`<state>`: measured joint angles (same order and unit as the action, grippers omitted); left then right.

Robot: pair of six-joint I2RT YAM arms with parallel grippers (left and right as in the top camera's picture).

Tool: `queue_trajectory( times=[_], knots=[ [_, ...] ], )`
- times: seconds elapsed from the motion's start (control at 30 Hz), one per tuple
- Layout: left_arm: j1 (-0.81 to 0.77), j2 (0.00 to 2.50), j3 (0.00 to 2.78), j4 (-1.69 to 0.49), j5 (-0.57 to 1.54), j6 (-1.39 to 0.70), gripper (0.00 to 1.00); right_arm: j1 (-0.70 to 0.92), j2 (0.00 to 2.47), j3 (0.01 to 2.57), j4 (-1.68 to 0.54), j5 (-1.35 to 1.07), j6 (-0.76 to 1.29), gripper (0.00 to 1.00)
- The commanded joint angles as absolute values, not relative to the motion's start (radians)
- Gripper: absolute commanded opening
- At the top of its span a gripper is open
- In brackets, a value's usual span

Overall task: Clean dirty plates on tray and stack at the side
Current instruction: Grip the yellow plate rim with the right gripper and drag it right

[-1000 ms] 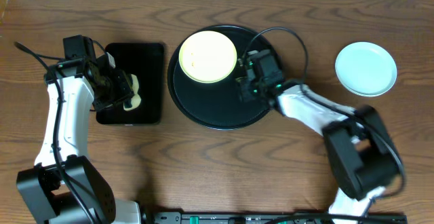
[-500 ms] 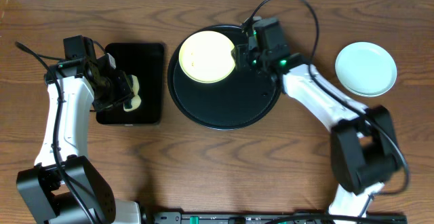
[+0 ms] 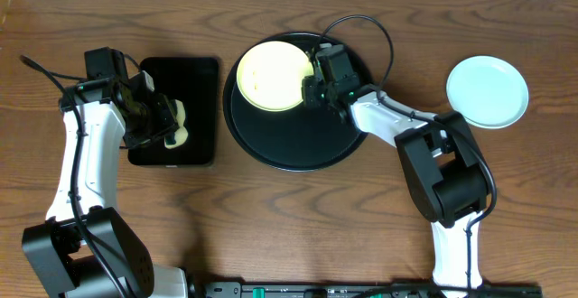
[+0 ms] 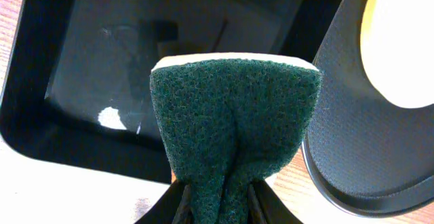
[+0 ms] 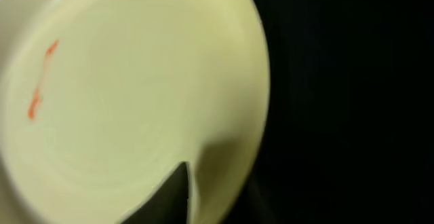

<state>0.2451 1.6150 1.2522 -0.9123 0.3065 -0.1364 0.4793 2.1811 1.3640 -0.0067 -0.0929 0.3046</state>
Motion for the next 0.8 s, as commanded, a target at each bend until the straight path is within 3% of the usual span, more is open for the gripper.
queue_trajectory(
  times=[0.0,0.07,0.5,0.77],
  knots=[
    [0.245,1.613,1.247,-0.915,0.294,-0.127,0.07,0.479,2.143,1.365,-0.019,-0.048,0.284,0.09],
    [0.245,1.613,1.247,-0.915,0.294,-0.127,0.08,0.474,2.090,1.365,-0.041,-0.043,0.239,0.01],
    [0.245,1.613,1.247,-0.904,0.294,-0.127,0.08,0.460,1.830,1.362,-0.535,0.310,0.110,0.01],
    [0.245,1.613,1.247,-0.859,0.294,-0.105,0.08,0.451,1.846,1.313,-0.459,0.304,0.146,0.01]
  ],
)
